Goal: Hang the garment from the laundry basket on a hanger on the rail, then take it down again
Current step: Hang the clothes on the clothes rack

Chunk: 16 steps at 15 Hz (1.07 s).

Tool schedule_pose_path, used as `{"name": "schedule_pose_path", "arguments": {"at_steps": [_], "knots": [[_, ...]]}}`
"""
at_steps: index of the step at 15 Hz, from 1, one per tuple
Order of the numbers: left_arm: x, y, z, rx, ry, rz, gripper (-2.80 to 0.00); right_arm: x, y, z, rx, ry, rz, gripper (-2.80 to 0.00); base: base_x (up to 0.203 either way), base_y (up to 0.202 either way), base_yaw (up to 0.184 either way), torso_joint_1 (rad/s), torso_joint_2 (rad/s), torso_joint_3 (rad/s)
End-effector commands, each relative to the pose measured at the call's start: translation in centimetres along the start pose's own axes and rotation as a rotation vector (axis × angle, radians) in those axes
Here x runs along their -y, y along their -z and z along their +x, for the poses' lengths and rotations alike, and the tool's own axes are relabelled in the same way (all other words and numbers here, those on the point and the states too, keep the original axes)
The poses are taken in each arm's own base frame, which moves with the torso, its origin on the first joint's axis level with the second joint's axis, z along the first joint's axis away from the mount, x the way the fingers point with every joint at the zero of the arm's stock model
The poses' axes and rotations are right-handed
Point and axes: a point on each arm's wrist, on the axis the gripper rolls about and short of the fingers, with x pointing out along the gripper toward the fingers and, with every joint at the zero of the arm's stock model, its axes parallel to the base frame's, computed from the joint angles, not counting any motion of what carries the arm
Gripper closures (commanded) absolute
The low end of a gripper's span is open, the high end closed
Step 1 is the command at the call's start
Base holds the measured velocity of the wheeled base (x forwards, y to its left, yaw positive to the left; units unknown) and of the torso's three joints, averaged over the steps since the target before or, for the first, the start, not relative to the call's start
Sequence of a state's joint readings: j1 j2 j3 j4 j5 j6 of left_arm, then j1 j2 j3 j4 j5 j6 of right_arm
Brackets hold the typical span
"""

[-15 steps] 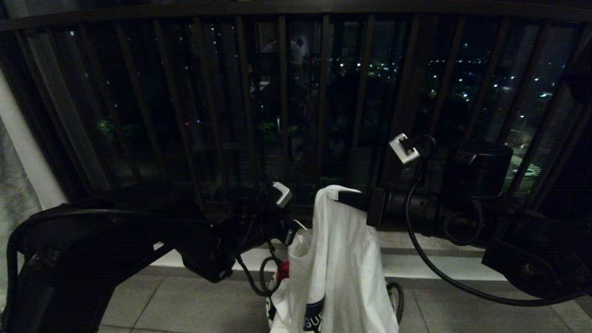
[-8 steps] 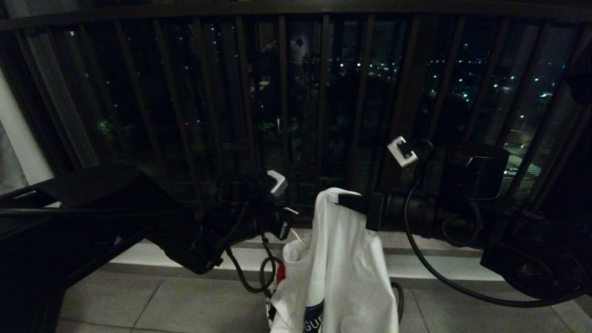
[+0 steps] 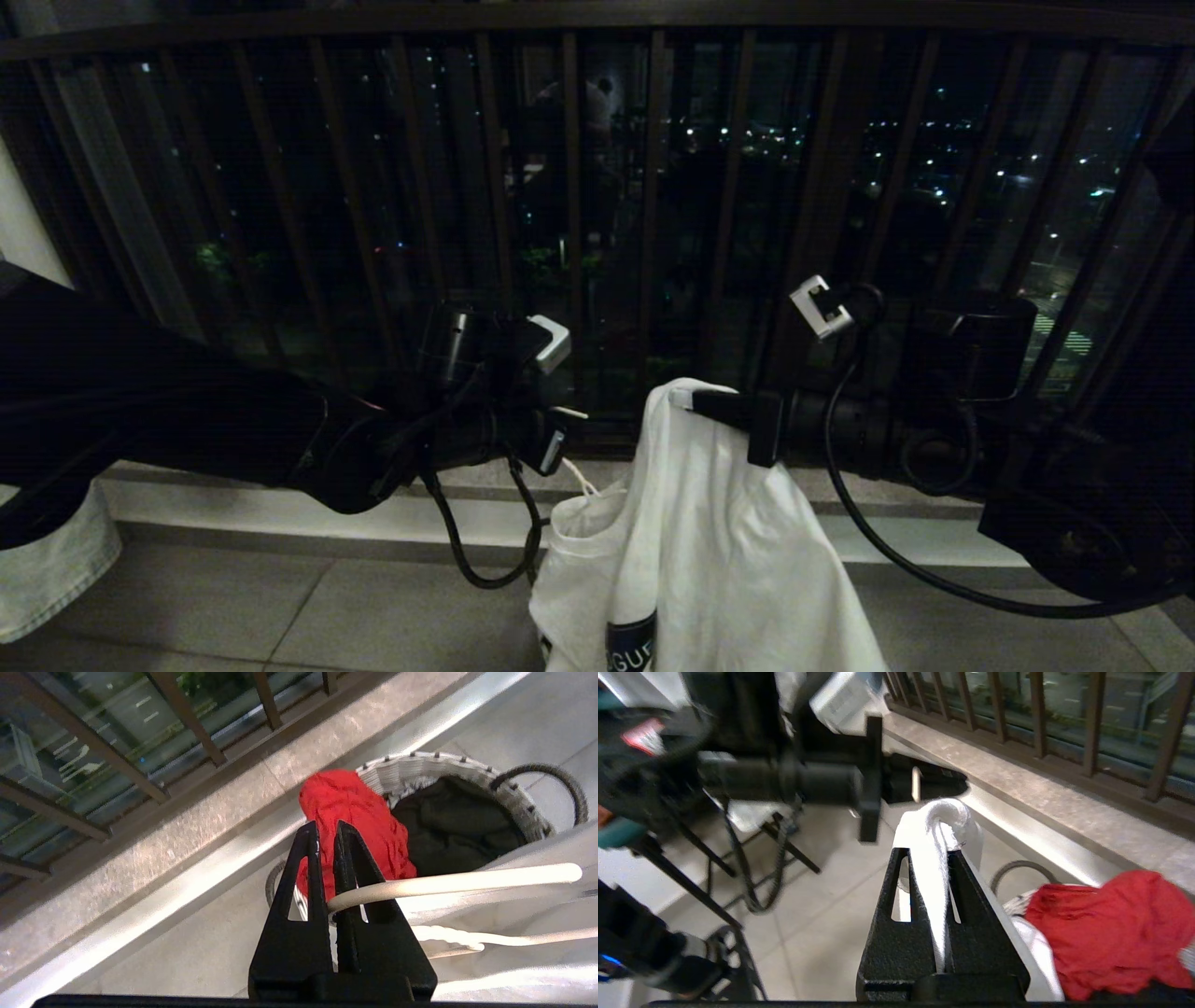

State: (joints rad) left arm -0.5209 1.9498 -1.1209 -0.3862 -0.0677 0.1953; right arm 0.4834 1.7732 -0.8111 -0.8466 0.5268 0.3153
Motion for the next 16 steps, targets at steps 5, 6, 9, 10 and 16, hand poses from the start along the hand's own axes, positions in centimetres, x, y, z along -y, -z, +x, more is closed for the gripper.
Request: {"name": "schedule_pose_path", "arguments": {"at_steps": [5, 6, 9, 10, 16], "knots": [[-1.2, -1.5, -0.9, 0.037, -0.080, 0.002, 0.00, 0.1, 0.6, -0.3, -0.015, -0.002, -0.063, -2.80, 0.000, 0.000, 0.000, 0.000, 0.00, 0.000], [-1.5, -1.5, -1.1, 0.030, -0.089, 0.018, 0.00, 0.1, 0.5, -0.3, -0.012, -0.001, -0.064, -2.80, 0.000, 0.000, 0.000, 0.000, 0.00, 0.000], [-1.9, -0.9, -1.4, -0.031, -0.096, 0.032, 0.00, 0.3, 0.3, -0.6, -0.004, 0.009, -0.074, -2.80, 0.000, 0.000, 0.000, 0.000, 0.00, 0.000], [-2.0, -1.0, -1.5, -0.033, -0.117, 0.033, 0.00, 0.8, 0.0, -1.0, 0.004, 0.027, -0.094, -2.80, 0.000, 0.000, 0.000, 0.000, 0.00, 0.000], [-2.6, -4.8, -5.2, -0.094, -0.132, 0.062, 0.00, 0.6, -2.8, -3.7, 0.100, 0.058, -0.148, -2.80, 0.000, 0.000, 0.000, 0.000, 0.00, 0.000]]}}
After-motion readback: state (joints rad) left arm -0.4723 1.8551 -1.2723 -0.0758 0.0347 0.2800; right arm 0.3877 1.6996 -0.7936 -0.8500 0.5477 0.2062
